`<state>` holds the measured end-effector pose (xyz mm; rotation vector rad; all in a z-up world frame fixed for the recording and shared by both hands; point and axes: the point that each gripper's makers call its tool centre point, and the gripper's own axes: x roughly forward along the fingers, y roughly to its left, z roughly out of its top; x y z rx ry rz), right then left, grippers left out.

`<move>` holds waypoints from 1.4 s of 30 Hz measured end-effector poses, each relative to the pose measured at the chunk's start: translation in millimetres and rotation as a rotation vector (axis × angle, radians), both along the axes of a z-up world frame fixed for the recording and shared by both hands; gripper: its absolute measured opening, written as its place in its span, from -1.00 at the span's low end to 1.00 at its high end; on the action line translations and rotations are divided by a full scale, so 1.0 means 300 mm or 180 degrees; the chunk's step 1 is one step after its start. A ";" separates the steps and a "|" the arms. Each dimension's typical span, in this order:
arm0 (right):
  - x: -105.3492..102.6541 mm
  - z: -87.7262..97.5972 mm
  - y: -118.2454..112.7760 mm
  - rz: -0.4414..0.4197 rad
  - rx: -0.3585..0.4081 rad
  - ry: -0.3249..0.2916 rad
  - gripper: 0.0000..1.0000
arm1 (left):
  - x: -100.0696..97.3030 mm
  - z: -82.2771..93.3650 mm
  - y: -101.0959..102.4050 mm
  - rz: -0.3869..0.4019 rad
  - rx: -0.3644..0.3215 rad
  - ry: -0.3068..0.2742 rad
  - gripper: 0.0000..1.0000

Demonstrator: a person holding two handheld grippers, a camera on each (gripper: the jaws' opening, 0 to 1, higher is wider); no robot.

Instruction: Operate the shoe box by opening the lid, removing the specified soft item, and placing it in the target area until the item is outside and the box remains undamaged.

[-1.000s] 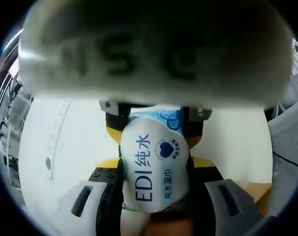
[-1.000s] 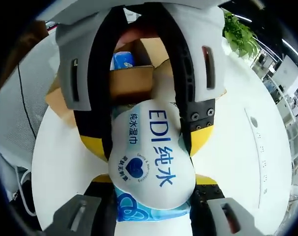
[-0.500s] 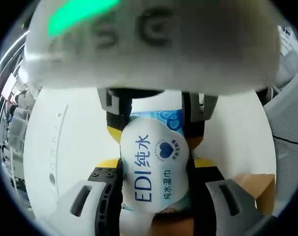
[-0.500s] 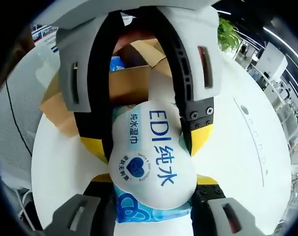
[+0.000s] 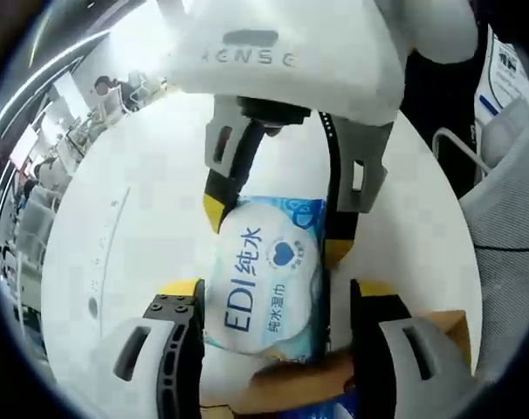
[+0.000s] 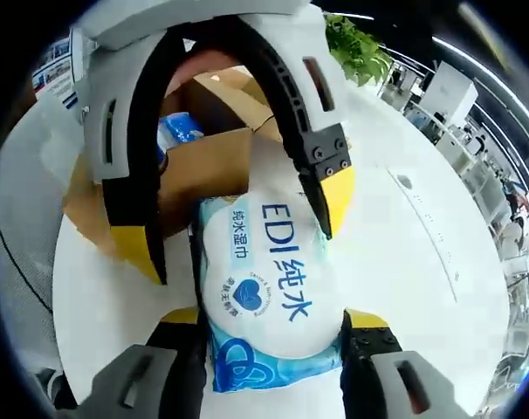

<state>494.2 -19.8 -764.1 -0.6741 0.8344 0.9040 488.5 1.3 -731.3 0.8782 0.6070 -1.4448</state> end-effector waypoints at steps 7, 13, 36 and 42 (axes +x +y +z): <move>-0.002 0.069 -0.015 -0.0326 0.0151 -0.0080 0.26 | -0.015 0.070 0.001 0.0065 -0.0127 -0.0017 0.43; -0.001 0.143 -0.016 -0.0695 0.0393 -0.0194 0.28 | -0.021 0.143 0.012 0.0241 -0.0345 0.0026 0.43; -0.067 0.296 0.085 -0.1363 0.1275 -0.0342 0.30 | -0.028 0.292 0.256 0.0897 -0.0848 0.0171 0.47; -0.077 0.331 0.126 -0.1453 0.1458 -0.0373 0.41 | -0.045 0.341 0.340 0.1066 -0.1015 0.0219 0.47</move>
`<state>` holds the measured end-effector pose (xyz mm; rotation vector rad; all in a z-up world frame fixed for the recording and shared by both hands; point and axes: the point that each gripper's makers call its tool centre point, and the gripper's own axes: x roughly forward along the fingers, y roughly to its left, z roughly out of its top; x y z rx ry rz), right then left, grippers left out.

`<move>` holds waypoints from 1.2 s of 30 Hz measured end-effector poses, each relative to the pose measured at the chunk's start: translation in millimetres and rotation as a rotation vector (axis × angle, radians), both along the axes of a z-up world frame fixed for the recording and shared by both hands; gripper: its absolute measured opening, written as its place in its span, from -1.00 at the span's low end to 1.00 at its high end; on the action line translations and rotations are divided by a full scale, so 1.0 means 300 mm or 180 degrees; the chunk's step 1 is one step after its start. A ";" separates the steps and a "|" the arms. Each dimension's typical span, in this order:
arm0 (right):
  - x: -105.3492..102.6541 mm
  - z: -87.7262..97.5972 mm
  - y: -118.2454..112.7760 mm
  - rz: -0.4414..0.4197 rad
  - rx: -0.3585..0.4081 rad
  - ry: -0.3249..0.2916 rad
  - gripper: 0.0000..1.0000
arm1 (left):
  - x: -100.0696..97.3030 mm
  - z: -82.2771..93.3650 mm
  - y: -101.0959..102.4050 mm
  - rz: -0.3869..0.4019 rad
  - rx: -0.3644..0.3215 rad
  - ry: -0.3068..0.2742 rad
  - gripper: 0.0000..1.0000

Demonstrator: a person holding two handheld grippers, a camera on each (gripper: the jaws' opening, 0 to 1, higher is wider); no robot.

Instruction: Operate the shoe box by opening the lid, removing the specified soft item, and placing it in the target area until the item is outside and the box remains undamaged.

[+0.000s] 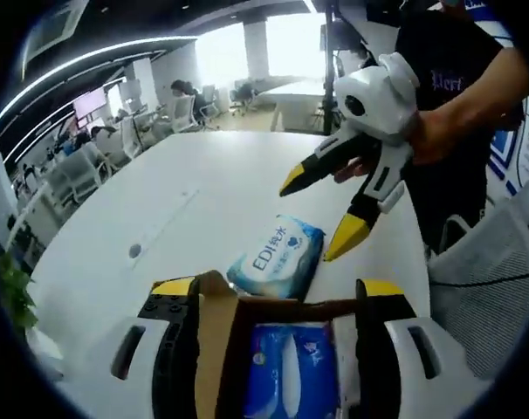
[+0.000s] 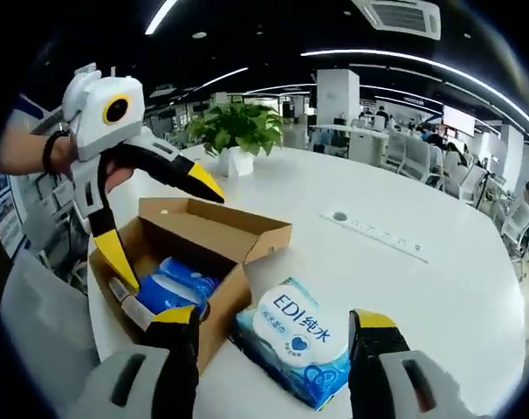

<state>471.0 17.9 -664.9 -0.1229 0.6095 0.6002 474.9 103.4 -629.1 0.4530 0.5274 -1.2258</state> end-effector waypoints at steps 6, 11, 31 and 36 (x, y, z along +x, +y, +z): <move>-0.031 0.030 0.059 0.0006 0.0080 -0.0048 0.40 | -0.004 0.030 0.082 0.0129 -0.0101 0.0000 0.47; -0.052 0.042 0.089 -0.0001 0.0125 -0.0068 0.41 | 0.009 0.049 0.161 0.0238 -0.0133 -0.0041 0.48; -0.094 0.146 0.186 -0.0066 0.0422 -0.0211 0.42 | -0.009 0.147 0.433 0.0712 -0.0416 -0.0094 0.50; -0.123 0.142 0.218 -0.0039 0.0431 -0.0219 0.42 | -0.030 0.142 0.492 0.0792 -0.0449 -0.0059 0.50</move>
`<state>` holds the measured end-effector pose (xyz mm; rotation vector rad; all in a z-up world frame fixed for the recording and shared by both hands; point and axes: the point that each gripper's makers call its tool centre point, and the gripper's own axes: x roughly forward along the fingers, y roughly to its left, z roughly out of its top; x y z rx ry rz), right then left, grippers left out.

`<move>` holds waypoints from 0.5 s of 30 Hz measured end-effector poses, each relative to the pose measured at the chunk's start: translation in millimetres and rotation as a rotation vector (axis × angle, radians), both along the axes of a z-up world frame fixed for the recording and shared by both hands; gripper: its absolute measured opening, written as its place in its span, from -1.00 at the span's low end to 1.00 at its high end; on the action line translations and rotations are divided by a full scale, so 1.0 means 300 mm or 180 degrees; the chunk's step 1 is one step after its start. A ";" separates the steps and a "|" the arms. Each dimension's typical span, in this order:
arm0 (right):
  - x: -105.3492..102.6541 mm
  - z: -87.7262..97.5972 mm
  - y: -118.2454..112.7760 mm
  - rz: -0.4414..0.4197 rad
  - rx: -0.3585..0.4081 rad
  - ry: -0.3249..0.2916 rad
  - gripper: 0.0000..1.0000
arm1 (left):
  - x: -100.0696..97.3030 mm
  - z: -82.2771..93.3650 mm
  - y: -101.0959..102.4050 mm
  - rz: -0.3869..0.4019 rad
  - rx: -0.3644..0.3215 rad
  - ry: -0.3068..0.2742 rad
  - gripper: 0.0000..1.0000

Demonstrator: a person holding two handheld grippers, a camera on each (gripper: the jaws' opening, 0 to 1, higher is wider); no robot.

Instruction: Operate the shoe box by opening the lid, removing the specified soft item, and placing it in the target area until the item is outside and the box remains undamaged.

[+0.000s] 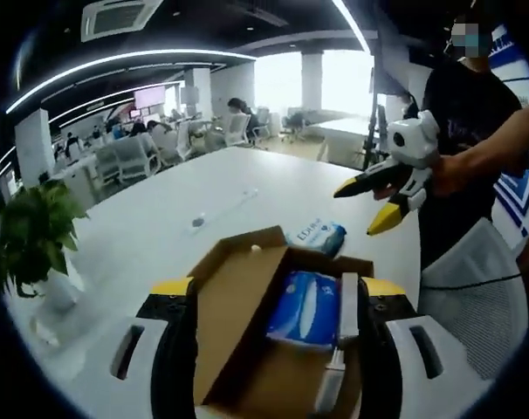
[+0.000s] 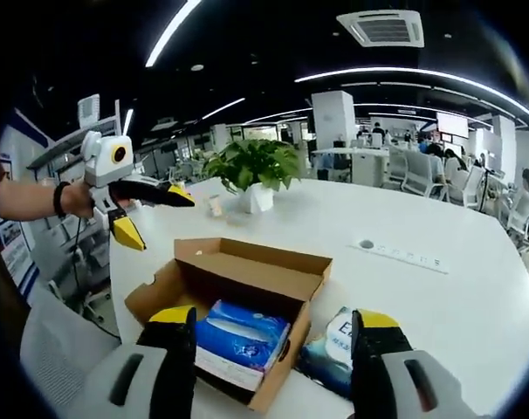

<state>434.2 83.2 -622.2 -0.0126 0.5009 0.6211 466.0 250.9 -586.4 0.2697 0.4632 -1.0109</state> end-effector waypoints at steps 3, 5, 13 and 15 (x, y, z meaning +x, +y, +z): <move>-0.024 -0.006 0.022 0.0014 0.0029 0.0006 0.42 | -0.010 -0.001 0.033 0.0050 -0.0013 -0.0005 0.50; -0.034 -0.010 0.032 -0.0002 0.0090 0.0025 0.41 | -0.018 0.002 0.053 0.0101 -0.0058 0.0012 0.50; -0.077 -0.045 0.075 0.0029 0.0138 0.0087 0.39 | -0.073 -0.037 0.094 0.0197 -0.0074 0.0063 0.50; -0.083 -0.053 0.081 0.0009 0.0174 0.0103 0.38 | -0.096 -0.051 0.099 0.0201 -0.0064 0.0091 0.49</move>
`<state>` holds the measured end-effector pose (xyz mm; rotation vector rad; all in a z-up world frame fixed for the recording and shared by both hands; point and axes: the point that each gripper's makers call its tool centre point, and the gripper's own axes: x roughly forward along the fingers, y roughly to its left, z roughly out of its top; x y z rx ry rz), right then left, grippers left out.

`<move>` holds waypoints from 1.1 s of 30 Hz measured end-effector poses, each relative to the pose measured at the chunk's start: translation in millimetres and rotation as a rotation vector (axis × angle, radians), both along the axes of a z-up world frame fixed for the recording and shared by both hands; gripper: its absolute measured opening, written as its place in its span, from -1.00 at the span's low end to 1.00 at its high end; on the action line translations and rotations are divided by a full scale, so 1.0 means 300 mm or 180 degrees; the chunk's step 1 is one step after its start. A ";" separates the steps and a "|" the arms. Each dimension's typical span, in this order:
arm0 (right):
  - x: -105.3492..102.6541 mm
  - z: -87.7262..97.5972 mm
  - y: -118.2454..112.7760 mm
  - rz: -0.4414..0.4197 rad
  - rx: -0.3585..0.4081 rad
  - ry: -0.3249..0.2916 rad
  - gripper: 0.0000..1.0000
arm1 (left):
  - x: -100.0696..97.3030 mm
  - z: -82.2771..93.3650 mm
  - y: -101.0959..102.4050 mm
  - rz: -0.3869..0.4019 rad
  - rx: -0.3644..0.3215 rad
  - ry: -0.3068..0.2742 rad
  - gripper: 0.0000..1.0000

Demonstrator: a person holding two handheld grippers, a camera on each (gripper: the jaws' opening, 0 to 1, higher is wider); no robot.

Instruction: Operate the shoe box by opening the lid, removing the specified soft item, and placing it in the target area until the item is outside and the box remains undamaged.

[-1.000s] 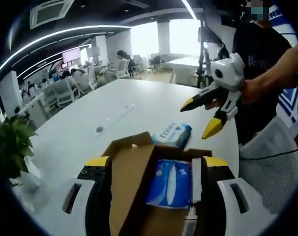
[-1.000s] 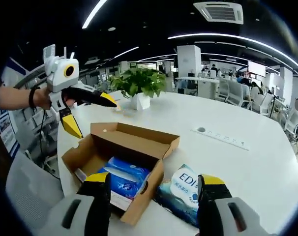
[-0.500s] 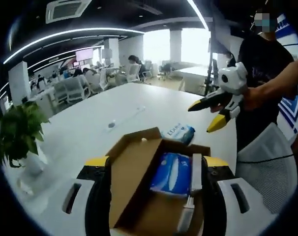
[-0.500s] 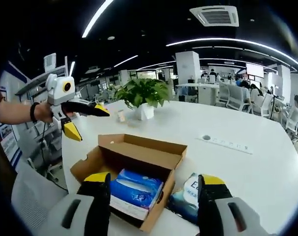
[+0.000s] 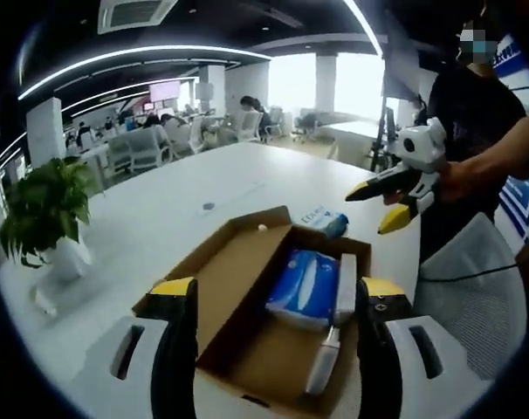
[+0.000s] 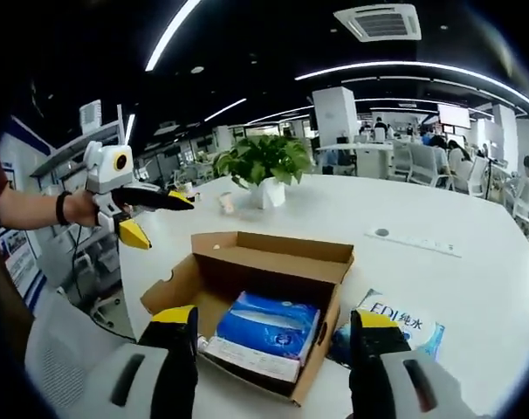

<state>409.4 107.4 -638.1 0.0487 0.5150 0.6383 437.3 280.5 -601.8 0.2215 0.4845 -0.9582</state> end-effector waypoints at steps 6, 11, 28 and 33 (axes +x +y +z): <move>-0.025 -0.029 0.020 -0.0038 0.0050 0.0052 0.34 | -0.049 -0.037 0.011 0.0010 0.0030 0.0072 0.49; -0.037 -0.041 0.035 -0.0080 0.0122 0.0068 0.30 | -0.065 -0.082 0.019 0.0079 0.0018 0.0147 0.48; -0.065 -0.121 0.150 -0.0041 0.0278 0.0165 0.22 | -0.116 -0.237 0.067 0.0405 -0.0011 0.0374 0.48; -0.061 -0.140 0.160 -0.0074 0.0305 0.0202 0.22 | -0.105 -0.246 0.075 0.0583 -0.0106 0.0415 0.48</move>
